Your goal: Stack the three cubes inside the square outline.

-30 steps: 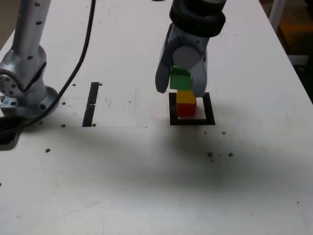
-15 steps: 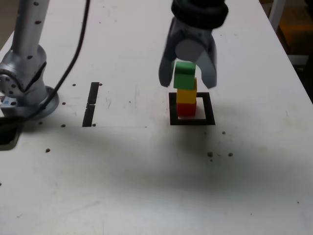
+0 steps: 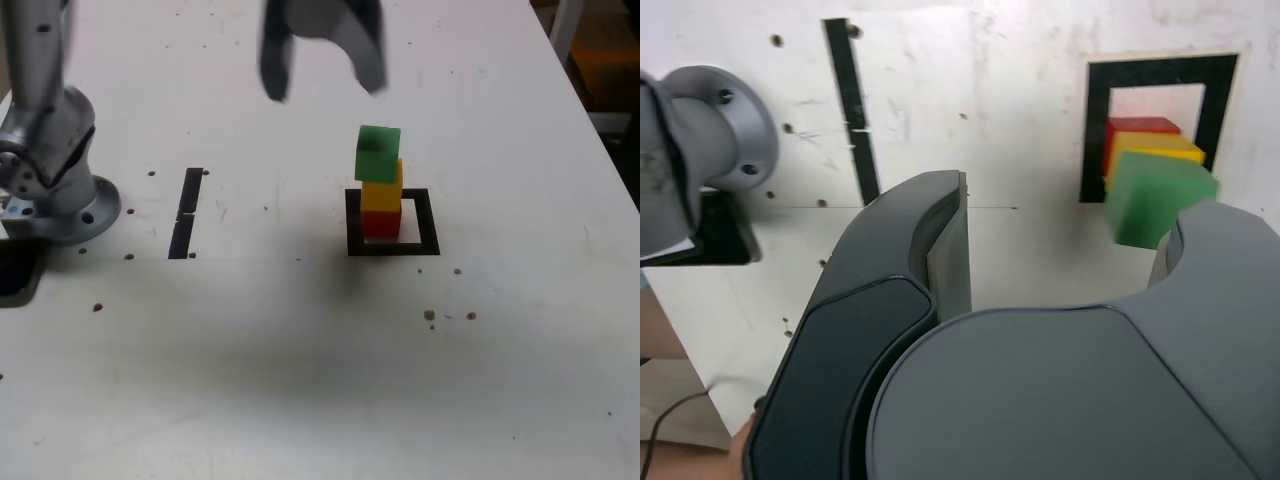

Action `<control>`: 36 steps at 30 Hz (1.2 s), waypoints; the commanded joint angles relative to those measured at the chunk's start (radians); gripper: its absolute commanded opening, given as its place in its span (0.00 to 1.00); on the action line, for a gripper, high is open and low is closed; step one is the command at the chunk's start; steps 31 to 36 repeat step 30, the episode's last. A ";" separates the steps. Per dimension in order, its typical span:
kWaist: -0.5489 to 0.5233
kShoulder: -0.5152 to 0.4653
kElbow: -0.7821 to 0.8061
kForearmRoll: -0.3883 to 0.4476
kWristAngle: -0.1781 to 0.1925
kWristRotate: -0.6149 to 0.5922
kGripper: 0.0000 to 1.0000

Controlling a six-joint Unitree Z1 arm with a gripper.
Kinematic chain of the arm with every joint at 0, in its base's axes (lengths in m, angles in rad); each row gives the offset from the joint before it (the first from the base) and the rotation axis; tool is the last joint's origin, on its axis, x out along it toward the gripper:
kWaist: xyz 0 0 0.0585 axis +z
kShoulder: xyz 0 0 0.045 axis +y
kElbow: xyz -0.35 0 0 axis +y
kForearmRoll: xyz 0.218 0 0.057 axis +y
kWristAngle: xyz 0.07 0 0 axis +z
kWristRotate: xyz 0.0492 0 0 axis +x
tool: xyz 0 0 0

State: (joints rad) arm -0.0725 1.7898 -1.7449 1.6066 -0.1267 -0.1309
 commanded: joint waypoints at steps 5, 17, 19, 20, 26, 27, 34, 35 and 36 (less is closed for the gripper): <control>0.029 -0.090 0.133 0.010 0.009 -0.018 0.76; 0.051 -0.133 0.417 -0.100 -0.032 -0.025 0.76; 0.052 -0.132 0.462 -0.136 -0.046 -0.022 0.76; 0.052 -0.131 0.484 -0.156 -0.053 -0.020 0.76; 0.052 -0.120 0.610 -0.296 -0.086 0.014 0.76; 0.052 -0.114 0.630 -0.326 -0.091 0.024 0.76; 0.052 -0.081 0.697 -0.439 -0.112 0.069 0.76; 0.052 -0.081 0.697 -0.439 -0.112 0.069 0.76; 0.052 -0.081 0.697 -0.439 -0.112 0.069 0.76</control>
